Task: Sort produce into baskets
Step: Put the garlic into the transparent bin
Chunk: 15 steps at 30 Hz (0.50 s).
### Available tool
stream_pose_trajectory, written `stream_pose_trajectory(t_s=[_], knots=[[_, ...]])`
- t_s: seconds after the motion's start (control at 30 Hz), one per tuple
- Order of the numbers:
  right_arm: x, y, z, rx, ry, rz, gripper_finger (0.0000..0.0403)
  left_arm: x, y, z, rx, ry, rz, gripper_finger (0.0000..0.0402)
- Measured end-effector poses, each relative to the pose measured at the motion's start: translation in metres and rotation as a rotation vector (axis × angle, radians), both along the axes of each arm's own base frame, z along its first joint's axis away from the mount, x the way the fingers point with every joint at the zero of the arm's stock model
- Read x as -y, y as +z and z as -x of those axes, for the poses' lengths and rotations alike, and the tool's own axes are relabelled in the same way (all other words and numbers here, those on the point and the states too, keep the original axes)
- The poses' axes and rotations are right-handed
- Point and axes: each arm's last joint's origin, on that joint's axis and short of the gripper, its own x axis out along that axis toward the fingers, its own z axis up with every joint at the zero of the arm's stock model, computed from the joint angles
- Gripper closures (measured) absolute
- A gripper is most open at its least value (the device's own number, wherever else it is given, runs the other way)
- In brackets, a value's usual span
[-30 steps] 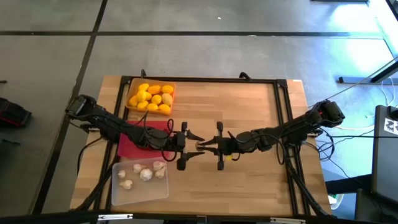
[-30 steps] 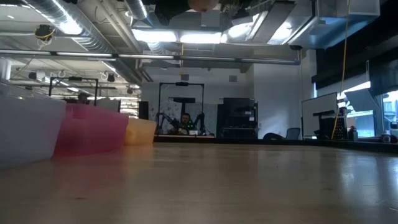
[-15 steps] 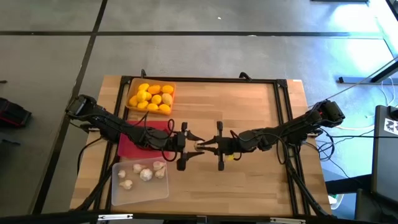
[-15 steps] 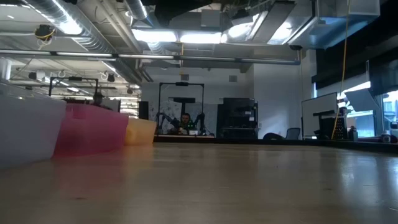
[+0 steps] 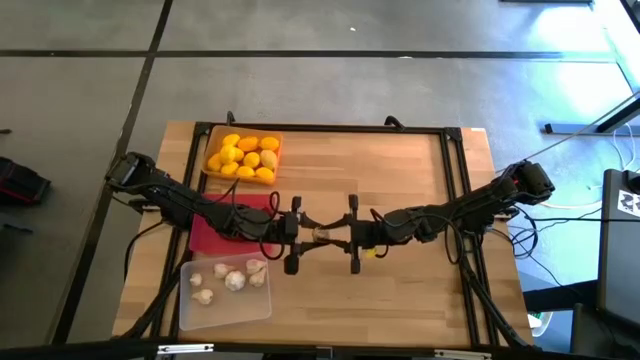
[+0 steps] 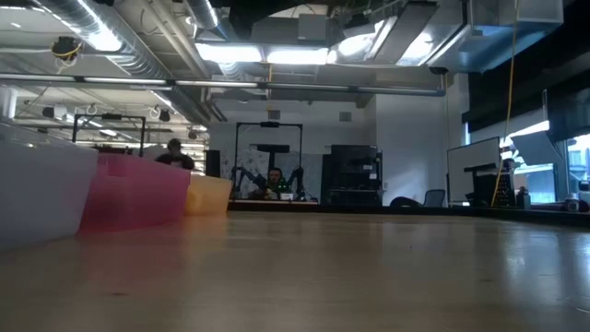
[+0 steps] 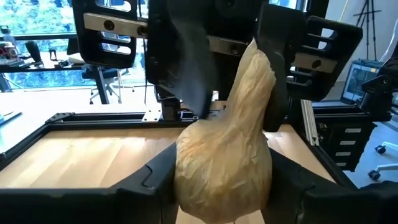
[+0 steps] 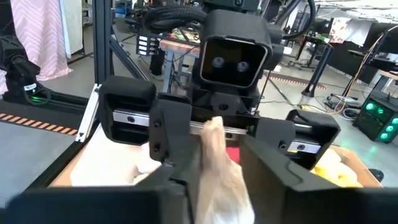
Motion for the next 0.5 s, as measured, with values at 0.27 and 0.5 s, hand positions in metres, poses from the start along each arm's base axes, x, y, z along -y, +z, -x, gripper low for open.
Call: stream_pose_trajectory(t_s=[0.27, 0.5], knots=[[0.006, 0.014, 0.019, -0.065, -0.007, -0.004, 0.0231, 0.003, 0.002, 0.005, -0.028, -0.012, -0.011, 0.0235], [0.013, 0.015, 0.042, -0.253, 0.002, -0.056, 0.0222, 0.012, 0.003, 0.021, -0.143, -0.043, 0.009, 0.0234]])
